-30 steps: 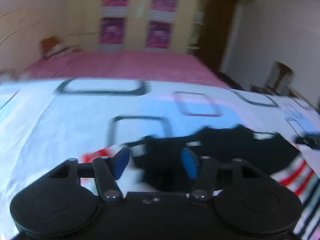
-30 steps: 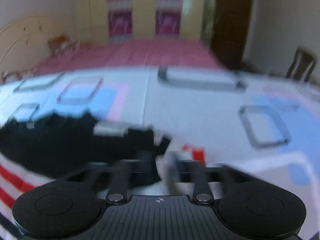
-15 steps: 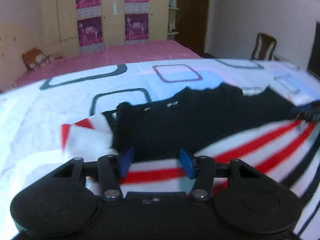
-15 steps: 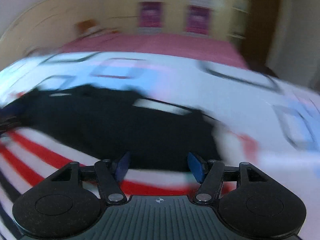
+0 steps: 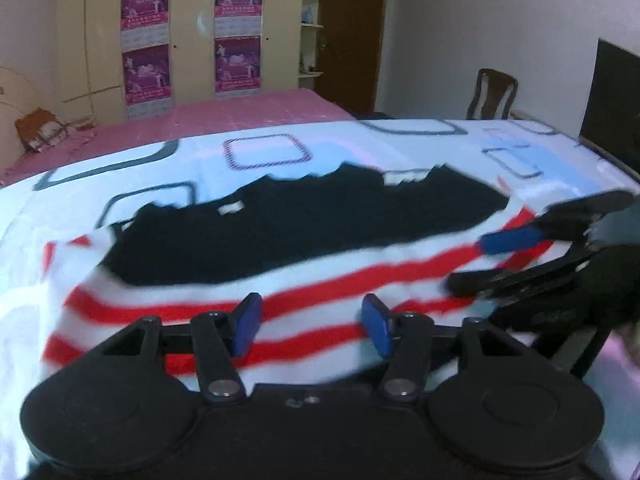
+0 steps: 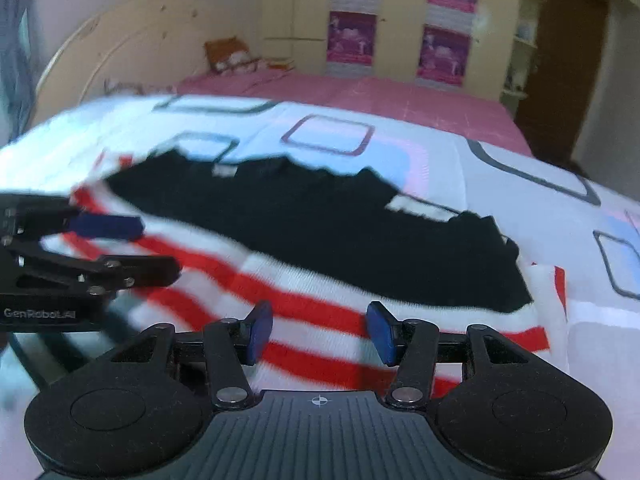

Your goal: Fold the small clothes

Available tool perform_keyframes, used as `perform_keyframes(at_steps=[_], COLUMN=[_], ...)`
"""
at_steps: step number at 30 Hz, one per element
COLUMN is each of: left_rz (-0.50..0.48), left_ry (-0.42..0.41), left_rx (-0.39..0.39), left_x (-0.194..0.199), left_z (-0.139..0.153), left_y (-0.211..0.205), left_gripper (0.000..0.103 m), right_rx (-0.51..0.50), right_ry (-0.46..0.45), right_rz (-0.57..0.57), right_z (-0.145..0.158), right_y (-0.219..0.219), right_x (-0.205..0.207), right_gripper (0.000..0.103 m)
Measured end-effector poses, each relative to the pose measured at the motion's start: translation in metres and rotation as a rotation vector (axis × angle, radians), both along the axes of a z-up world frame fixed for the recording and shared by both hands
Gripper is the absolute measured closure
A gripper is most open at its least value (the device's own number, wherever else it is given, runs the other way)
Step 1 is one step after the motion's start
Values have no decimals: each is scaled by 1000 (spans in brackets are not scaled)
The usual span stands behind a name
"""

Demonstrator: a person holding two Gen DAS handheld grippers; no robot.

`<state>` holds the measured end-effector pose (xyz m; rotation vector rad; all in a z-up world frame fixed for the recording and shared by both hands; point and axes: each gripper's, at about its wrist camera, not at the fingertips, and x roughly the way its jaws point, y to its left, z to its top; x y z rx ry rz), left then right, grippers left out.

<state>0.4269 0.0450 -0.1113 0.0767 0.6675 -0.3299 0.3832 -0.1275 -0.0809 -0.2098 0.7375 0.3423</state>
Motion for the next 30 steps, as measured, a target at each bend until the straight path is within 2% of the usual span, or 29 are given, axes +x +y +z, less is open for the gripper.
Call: perform_keyframes(at_steps=[2,4,5,7,9,11,12,14,15,17,19,23,27,28,30], left_rz=[56,141,158,154,169,147,117,62,33,5,6,24,119,142,166], left_ry=[-12,-22,-26,-33,-25,-51,-63,-53,-43,-18,15,16,15,17,26], left_rx=[1,-1,-15,22,54,20,-6,-46,-61,-49,-50,-2,12,10,-2], left_x=[-12,-34,-42,-52,-52,-60,-65,-71,-73,-78,-81,-93,-100,-103,-103], left_z=[-4,-5,-7,-4,3,17,23,25,24,17,7,-4,-3,0,1], left_y=[24,59,72,77,67,50,39,20,9,-6,-13,-2,38,51,68], left_gripper=[46,46,48,49,52,49,49,49,49,49,49,48,50,50,51], right_rx=[12,40,92,119,77,71,105,166,163,124,80,48,65,83,95], right_ry=[4,17,38,52,37,-16,-37,-10,12,43,74,53,66,80,88], right_rz=[-32,-139,-188,-218,-220,-231,-217,-165,-124,-73,-75,-67,-188,-215,-218], right_z=[0,-4,-7,-9,-4,10,18,21,19,6,-8,-17,-15,-17,-13], right_y=[-21,-59,-79,-98,-87,-72,-63,-42,-29,-1,12,3,-49,-65,-79], right_x=[-9,-17,-22,-35,-39,-43,-48,-55,-59,-64,-70,-93,-103,-105,-109], right_gripper=[50,50,50,50,50,50,50,50,50,50,50,50,51,59,69])
